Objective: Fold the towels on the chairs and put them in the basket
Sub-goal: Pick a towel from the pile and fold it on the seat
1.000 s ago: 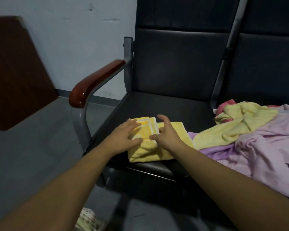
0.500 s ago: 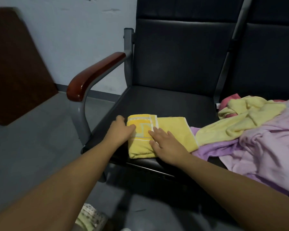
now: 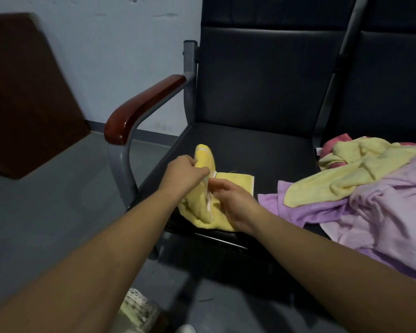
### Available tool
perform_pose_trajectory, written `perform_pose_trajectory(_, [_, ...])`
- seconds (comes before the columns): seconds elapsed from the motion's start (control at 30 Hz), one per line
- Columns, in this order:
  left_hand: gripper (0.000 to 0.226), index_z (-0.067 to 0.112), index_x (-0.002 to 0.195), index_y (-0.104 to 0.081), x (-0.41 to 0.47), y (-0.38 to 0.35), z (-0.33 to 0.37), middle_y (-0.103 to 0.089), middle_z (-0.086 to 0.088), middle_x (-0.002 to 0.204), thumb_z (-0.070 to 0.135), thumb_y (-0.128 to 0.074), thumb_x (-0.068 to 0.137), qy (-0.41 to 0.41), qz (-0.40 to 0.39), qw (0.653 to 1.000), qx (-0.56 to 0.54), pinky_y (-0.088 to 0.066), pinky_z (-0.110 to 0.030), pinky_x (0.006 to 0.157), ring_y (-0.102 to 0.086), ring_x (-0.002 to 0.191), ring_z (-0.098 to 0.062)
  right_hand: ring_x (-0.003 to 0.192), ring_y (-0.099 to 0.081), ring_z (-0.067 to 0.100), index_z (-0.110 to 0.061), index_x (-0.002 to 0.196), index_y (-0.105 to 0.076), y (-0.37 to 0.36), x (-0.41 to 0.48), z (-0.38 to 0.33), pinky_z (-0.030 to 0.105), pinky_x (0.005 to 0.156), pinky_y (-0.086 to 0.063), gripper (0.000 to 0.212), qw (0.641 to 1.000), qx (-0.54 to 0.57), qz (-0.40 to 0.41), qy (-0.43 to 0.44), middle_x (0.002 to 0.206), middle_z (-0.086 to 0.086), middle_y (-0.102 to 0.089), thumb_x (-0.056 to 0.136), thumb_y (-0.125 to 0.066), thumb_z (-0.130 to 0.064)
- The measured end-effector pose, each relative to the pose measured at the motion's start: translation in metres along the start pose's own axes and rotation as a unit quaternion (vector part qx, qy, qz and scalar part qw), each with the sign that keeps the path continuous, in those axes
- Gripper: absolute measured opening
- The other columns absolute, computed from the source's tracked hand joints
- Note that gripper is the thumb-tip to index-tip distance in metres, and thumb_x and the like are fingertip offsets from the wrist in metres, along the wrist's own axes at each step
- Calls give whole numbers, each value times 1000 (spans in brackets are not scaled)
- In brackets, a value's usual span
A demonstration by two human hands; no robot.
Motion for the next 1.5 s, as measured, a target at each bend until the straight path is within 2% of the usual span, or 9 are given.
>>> perform_pose_trajectory(0.07, [28, 4, 92, -70, -5, -20, 14, -68, -6, 82, 32, -68, 87, -4, -63, 996, -64, -49, -33, 69, -64, 73, -19, 110, -60, 27, 1, 111, -65, 18, -1, -7, 40, 107, -46, 29, 986, 149, 45, -59, 115, 16, -65, 99, -50, -22])
perform_pose_trajectory(0.17, [18, 6, 92, -66, -14, -46, 27, -68, -9, 80, 22, -59, 97, 55, -158, 954, -249, -50, -30, 63, -64, 64, -17, 104, -69, 30, 0, 118, -65, 49, -7, -18, 46, 96, -54, 57, 988, 102, 88, -80, 114, 17, -72, 95, -57, -52])
perform_pose_trajectory(0.33, [15, 16, 85, -65, 2, -36, 9, -71, -6, 88, 23, -55, 93, 39, -57, 988, -141, -58, -40, 86, -69, 87, -25, 100, -62, 28, -8, 118, -49, 81, -21, -21, 40, 83, -54, 36, 966, -133, 204, -82, 112, 9, -62, 92, -67, -26])
perform_pose_trajectory(0.53, [23, 10, 99, -58, -13, -70, -18, -70, -15, 107, 30, -65, 89, 159, -154, 962, -159, -61, -41, 83, -70, 98, -30, 104, -55, 35, -11, 126, -45, 79, -30, -11, 47, 91, -50, 53, 972, -52, 179, -146, 118, 14, -54, 74, -53, -5])
perform_pose_trajectory(0.63, [48, 7, 120, -59, -14, -84, -20, -69, -8, 101, 36, -74, 85, 197, -186, 934, -234, -59, -39, 82, -69, 94, -25, 104, -59, 36, -14, 126, -45, 79, -31, -12, 51, 94, -51, 45, 975, -36, 165, -146, 117, 14, -59, 83, -57, -15])
perform_pose_trajectory(0.73, [45, 7, 115, -59, -15, -89, -18, -71, -11, 107, 34, -78, 84, 210, -202, 918, -268, -57, -46, 92, -70, 97, -29, 102, -67, 32, -18, 123, -49, 70, -28, -13, 50, 88, -55, 36, 979, 10, 148, -137, 114, 10, -67, 100, -53, -44])
perform_pose_trajectory(0.87, [39, 13, 123, -61, -13, -87, -8, -73, -12, 111, 20, -74, 87, 186, -216, 883, -373, -57, -49, 91, -71, 101, -31, 97, -67, 24, -15, 120, -54, 67, -19, -21, 40, 77, -56, 36, 983, -54, 169, -51, 112, 6, -68, 103, -45, -46])
perform_pose_trajectory(1.0, [32, 16, 120, -65, -12, -62, 1, -76, -10, 109, 13, -67, 89, 131, -187, 865, -447, -58, -48, 88, -72, 102, -29, 103, -64, 21, -25, 105, -58, 53, -23, -60, 45, 95, -53, 30, 962, -166, 198, 83, 121, 6, -63, 97, -51, -52])
perform_pose_trajectory(1.5, [34, 16, 129, -59, -49, 162, -110, -73, -11, 117, 22, -61, 95, 87, 34, 833, -545, -59, -45, 83, -72, 105, -28, 86, -65, 13, -11, 106, -59, -201, 6, -103, 30, 69, -52, 34, 946, -260, -40, 192, 98, 0, -67, 97, -60, -43])
Point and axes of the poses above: each hand's wrist, its own x-axis towards the middle knuckle, its own y-axis out of the back of the hand, z = x × y, the point moved 8 cm from there along x, towards the middle knuckle
